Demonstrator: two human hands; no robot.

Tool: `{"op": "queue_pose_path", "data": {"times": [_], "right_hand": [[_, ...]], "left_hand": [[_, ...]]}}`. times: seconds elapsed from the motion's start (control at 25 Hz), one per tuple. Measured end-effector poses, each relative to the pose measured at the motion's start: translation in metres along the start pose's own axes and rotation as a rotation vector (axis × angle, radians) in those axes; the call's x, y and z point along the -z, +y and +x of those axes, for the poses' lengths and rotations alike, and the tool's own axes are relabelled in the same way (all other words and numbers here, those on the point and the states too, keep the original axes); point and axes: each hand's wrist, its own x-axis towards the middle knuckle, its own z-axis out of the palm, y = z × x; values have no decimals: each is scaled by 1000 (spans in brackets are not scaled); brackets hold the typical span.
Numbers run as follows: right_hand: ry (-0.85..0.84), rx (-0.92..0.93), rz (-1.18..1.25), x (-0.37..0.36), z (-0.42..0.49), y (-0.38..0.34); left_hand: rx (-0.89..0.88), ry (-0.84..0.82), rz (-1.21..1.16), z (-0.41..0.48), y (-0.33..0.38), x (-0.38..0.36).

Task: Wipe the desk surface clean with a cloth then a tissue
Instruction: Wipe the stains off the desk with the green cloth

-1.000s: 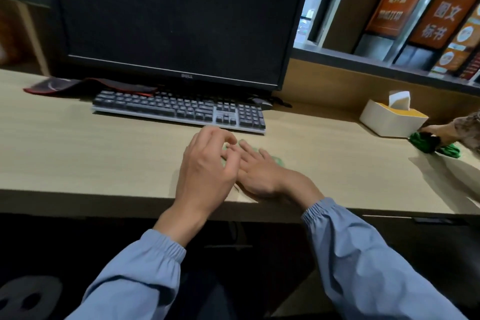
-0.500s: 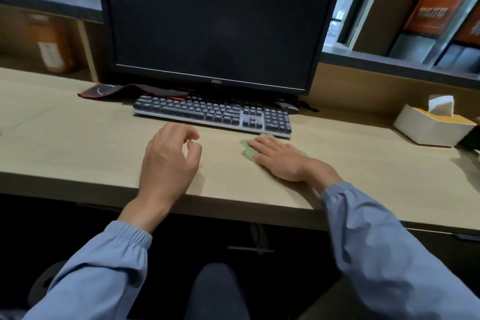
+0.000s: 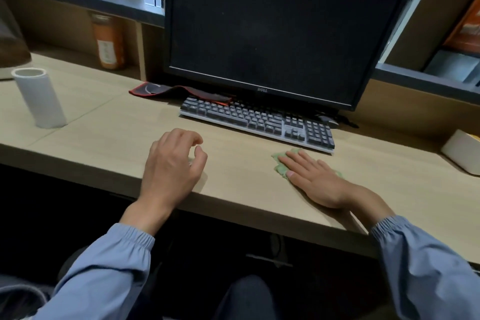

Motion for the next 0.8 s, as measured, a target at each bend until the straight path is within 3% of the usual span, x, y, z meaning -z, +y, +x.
{"op": "queue_pose_path", "data": {"times": [0.36,0.68,0.8], "right_hand": [[-56,342,-28,16,146,-157],[-89,449,-92,27,251,-269],[-79,471,-115,31,283,-292]], "left_hand": [[116,80,127,12,-86,49],[188,147,215,33,-141,65],[255,163,145,39,-155,63]]}}
